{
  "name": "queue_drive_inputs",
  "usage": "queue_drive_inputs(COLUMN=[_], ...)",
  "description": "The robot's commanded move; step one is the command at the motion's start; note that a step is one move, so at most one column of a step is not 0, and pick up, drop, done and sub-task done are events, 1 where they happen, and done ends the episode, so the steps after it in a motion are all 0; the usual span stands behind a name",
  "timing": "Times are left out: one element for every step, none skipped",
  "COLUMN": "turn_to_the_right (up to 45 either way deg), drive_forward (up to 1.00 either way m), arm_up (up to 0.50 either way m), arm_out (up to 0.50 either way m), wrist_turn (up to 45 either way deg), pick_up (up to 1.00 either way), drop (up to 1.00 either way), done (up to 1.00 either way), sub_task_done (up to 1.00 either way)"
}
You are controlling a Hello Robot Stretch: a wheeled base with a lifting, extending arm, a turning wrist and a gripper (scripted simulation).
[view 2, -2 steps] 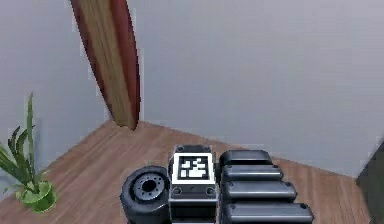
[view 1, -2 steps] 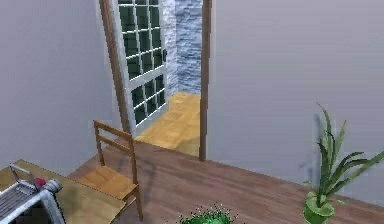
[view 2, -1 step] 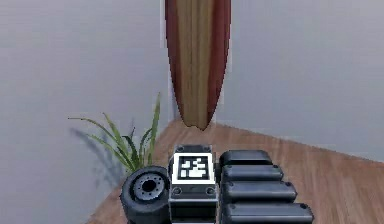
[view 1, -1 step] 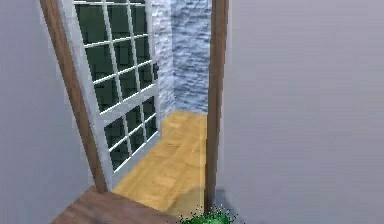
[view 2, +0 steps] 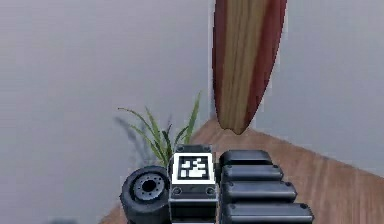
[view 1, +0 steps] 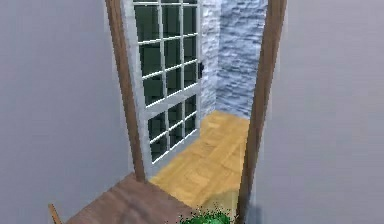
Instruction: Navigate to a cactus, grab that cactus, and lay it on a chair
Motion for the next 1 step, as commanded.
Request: queue_drive_inputs(turn_to_the_right=[0.0], drive_forward=[0.50], arm_up=[0.00], arm_out=[0.00], wrist_turn=[0.0], pick_up=[0.00], drop=[0.00], done=[0.00], sub_task_done=[0.00])
